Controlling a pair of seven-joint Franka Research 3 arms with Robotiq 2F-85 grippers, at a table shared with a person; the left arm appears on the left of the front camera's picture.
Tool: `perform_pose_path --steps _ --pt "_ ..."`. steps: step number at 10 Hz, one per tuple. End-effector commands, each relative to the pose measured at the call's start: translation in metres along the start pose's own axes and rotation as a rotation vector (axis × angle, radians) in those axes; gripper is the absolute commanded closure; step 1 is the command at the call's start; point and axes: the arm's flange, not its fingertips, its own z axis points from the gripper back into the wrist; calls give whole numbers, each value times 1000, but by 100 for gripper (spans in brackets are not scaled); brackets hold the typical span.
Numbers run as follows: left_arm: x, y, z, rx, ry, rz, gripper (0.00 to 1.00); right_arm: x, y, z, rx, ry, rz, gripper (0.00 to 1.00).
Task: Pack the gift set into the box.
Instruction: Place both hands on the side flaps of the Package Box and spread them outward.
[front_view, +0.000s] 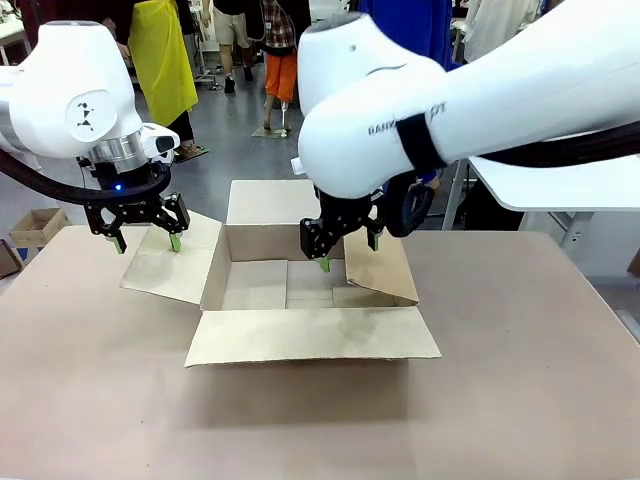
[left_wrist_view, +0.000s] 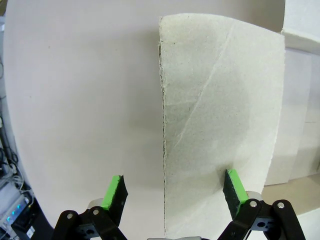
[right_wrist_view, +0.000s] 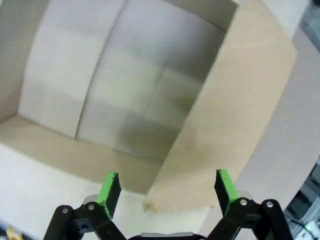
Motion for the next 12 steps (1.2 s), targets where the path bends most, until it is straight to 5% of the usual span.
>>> perform_pose_path --steps 1,4,12 --pt "-1 1 1 18 -2 9 0 19 19 -15 -91 -7 -149 0" --pt "-1 1 1 18 -2 9 0 33 14 -38 -214 -20 -395 0" --pt "-1 1 1 18 -2 9 0 12 -59 6 -322 20 -549 0"
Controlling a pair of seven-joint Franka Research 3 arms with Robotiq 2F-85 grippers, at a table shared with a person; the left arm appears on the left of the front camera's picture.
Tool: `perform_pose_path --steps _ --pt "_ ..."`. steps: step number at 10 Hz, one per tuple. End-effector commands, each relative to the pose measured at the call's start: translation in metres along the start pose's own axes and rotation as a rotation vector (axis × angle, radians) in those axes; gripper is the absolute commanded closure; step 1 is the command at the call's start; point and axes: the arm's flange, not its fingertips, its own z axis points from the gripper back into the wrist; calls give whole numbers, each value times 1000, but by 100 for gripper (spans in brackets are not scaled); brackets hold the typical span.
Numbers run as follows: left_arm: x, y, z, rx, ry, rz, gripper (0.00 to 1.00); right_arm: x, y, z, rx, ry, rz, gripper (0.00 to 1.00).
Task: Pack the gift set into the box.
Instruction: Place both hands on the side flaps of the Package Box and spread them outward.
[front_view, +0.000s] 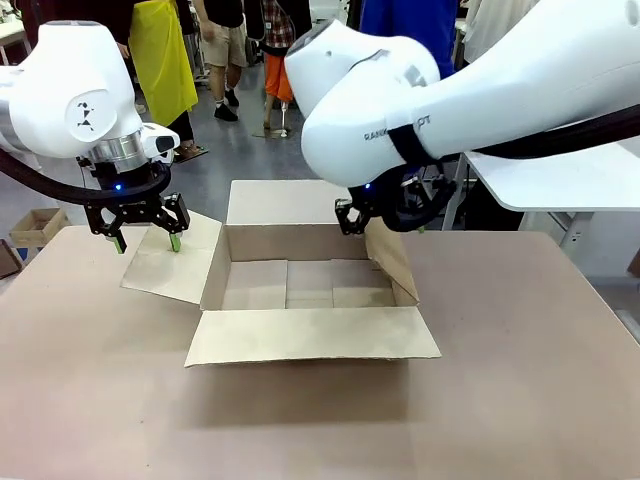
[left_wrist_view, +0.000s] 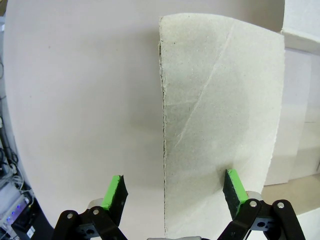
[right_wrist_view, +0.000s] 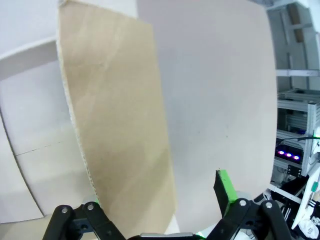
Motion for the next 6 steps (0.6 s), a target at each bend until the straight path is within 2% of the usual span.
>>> perform_pose_path --steps 1,3,6 --pt "-1 1 1 18 -2 9 0 -2 -32 5 -9 5 -56 0" --pt "-1 1 1 18 -2 9 0 -5 -75 5 54 25 -79 0" --pt "-1 1 1 18 -2 9 0 -8 -127 -29 187 82 -107 0"
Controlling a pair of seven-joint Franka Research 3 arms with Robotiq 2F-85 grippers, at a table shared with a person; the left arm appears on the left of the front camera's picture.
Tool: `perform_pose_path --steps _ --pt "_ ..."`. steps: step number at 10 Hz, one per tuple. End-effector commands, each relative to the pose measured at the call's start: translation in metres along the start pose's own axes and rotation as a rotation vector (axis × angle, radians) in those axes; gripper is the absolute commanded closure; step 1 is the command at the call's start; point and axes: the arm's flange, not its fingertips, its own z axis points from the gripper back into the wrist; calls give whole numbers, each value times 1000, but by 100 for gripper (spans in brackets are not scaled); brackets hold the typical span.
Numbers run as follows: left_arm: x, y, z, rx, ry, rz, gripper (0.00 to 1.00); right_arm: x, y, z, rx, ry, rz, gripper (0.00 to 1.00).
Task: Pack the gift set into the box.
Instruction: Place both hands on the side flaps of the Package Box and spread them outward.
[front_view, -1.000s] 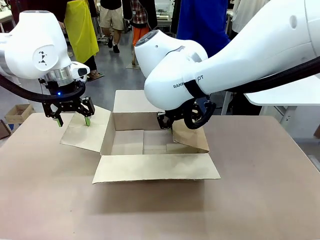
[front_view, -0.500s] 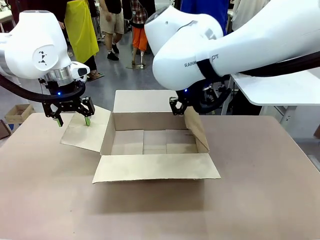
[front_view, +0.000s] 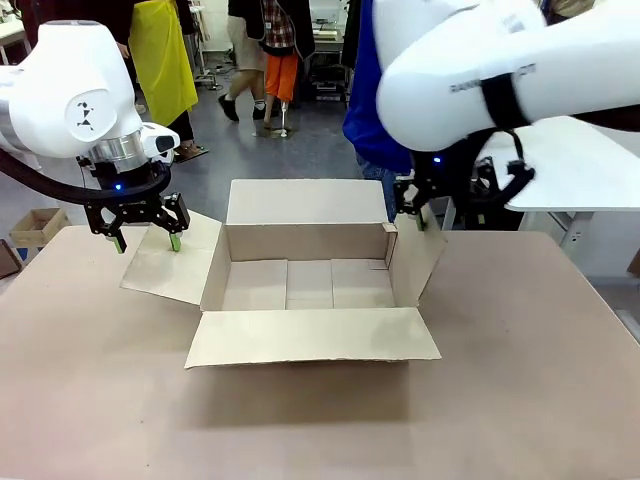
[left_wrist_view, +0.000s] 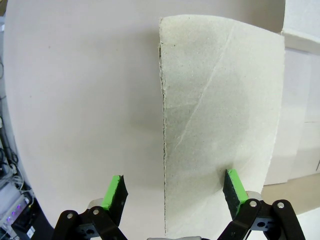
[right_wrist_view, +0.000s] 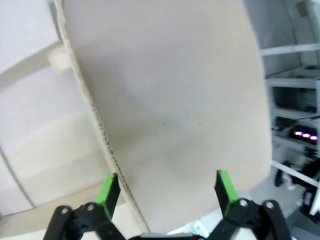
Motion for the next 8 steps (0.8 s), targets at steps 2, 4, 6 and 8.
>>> perform_pose_path --steps 2,4,6,8 --pt "-1 1 1 18 -1 9 0 -5 -51 -52 198 49 -32 0" --pt "-1 1 1 18 -1 9 0 -3 -62 -78 272 82 -37 0" --pt "-1 1 1 18 -1 9 0 3 -58 -70 198 70 -69 0" --pt "-1 1 1 18 -1 9 0 3 -58 -70 198 70 -69 0"
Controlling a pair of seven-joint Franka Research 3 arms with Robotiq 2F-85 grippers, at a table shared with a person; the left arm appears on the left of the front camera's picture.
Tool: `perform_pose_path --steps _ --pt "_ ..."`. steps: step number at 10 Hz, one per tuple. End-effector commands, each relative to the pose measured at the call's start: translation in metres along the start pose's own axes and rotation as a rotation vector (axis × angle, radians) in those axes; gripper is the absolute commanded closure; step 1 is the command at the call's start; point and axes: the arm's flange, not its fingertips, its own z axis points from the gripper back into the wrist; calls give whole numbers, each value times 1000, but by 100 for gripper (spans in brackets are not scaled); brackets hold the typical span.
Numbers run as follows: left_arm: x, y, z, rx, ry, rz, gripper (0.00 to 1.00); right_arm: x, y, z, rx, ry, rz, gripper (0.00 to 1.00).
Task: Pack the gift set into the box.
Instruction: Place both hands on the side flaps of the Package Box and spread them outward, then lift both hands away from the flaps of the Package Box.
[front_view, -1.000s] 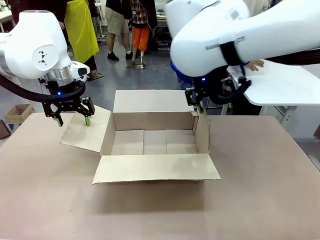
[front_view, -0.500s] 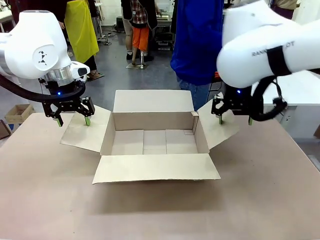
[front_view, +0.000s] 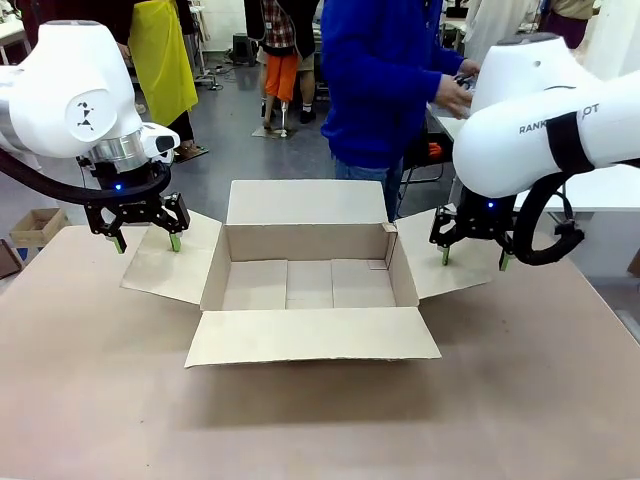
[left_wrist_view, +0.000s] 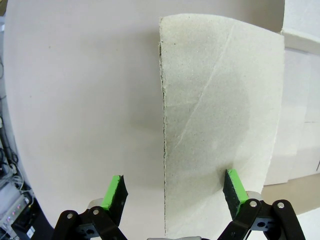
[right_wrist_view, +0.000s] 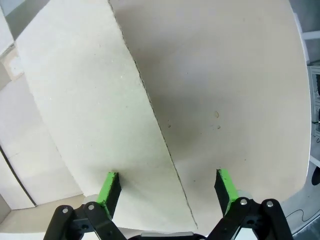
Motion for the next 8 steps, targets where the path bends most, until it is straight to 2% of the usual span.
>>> perform_pose_path --steps 1,8 --pt "-1 1 1 18 -2 9 0 2 0 7 -22 -13 -8 0" --pt "-1 1 1 18 -2 9 0 2 0 7 -22 -13 -8 0"
